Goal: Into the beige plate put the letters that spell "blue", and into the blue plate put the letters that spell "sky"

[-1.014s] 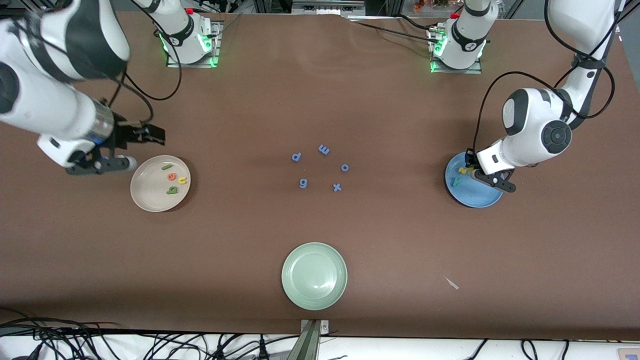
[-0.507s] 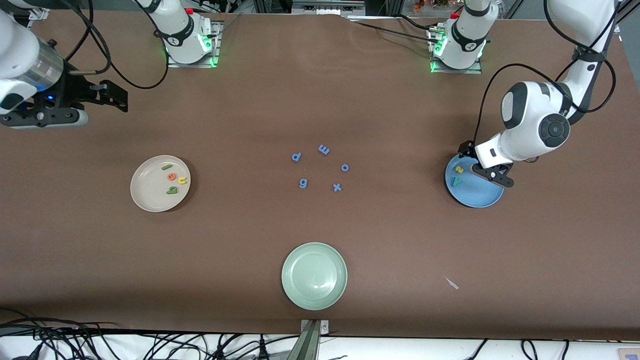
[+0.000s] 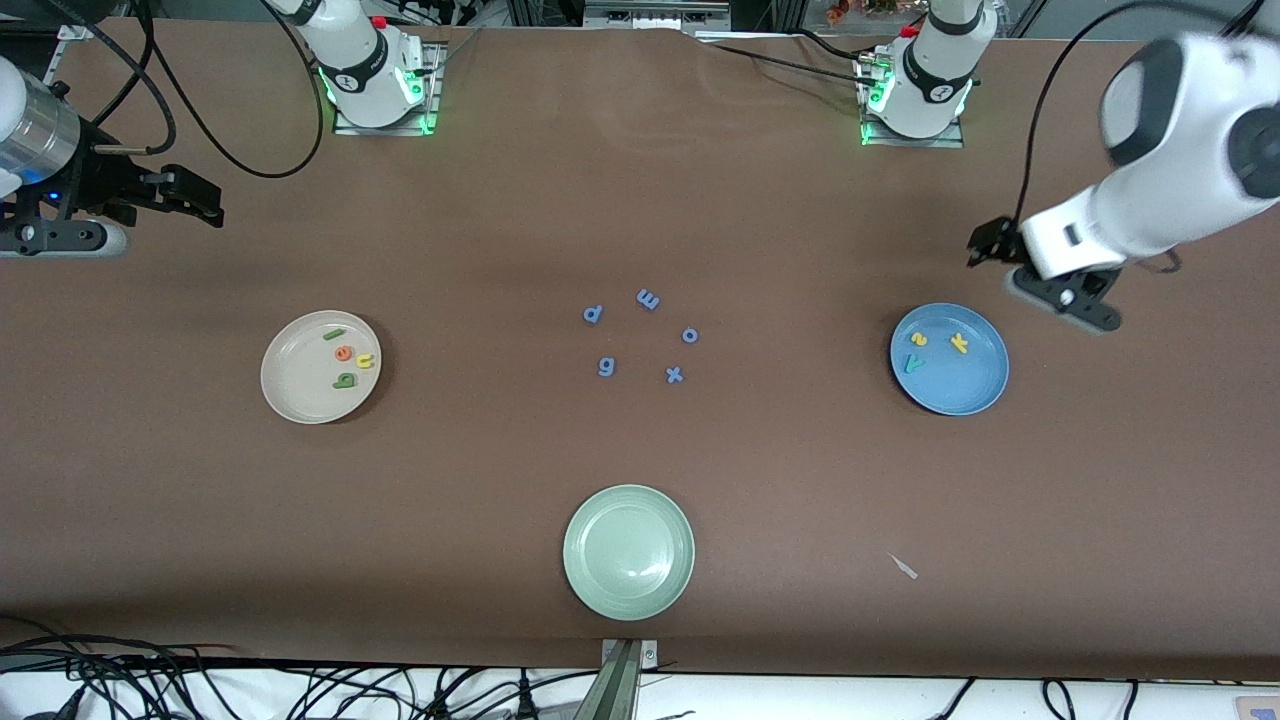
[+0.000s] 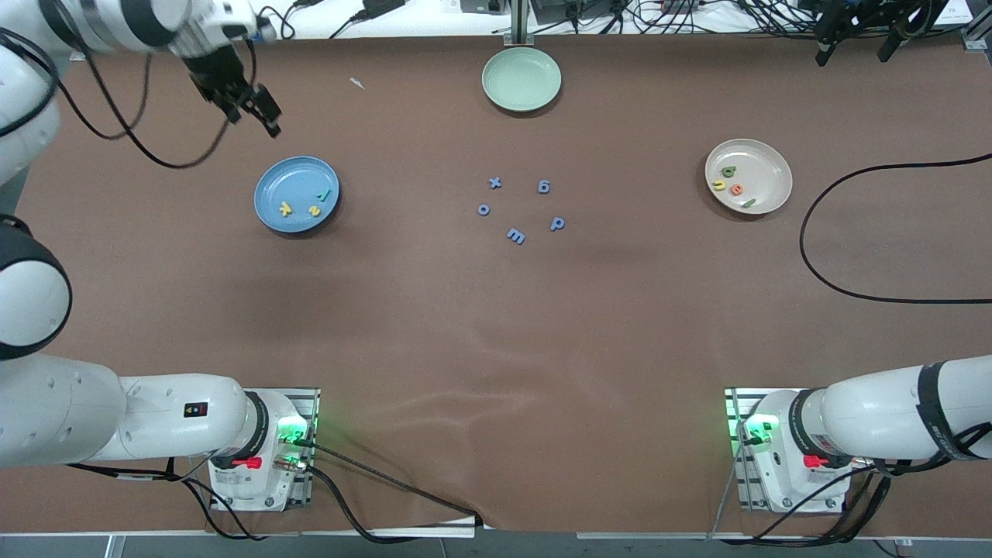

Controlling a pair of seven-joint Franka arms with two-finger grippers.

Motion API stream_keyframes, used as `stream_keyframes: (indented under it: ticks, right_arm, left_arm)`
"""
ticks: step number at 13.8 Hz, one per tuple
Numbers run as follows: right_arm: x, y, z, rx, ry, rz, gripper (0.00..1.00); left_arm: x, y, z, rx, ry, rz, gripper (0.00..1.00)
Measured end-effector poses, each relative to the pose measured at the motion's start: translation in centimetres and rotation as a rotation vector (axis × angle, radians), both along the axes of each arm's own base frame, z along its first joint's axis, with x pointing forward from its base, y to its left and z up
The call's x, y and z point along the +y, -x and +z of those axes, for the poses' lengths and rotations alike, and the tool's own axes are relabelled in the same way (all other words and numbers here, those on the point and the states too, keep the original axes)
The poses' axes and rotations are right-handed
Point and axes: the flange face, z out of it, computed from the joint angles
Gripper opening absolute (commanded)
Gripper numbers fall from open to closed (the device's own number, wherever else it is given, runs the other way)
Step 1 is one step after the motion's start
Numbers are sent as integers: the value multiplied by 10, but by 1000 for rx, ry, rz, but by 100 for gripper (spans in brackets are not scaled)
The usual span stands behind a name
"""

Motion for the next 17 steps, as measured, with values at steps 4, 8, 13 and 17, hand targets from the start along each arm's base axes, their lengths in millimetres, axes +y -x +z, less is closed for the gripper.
stream_keyframes:
  ticks: [4, 8, 13, 17]
  right_arm:
    - [8, -2, 1, -5, 0, 11, 100]
    - [10, -6, 2, -11, 0, 15, 100]
    - [10, -6, 2, -10, 0, 15, 100]
    - [10, -6, 2, -11, 0, 15, 100]
  left_arm:
    - [4, 11, 95, 2, -30, 139, 100]
    - [-4, 12, 112, -3, -57, 286, 100]
    - [-23, 15, 112, 5, -65, 270, 100]
    - [-35, 29, 118, -7, -72, 254, 100]
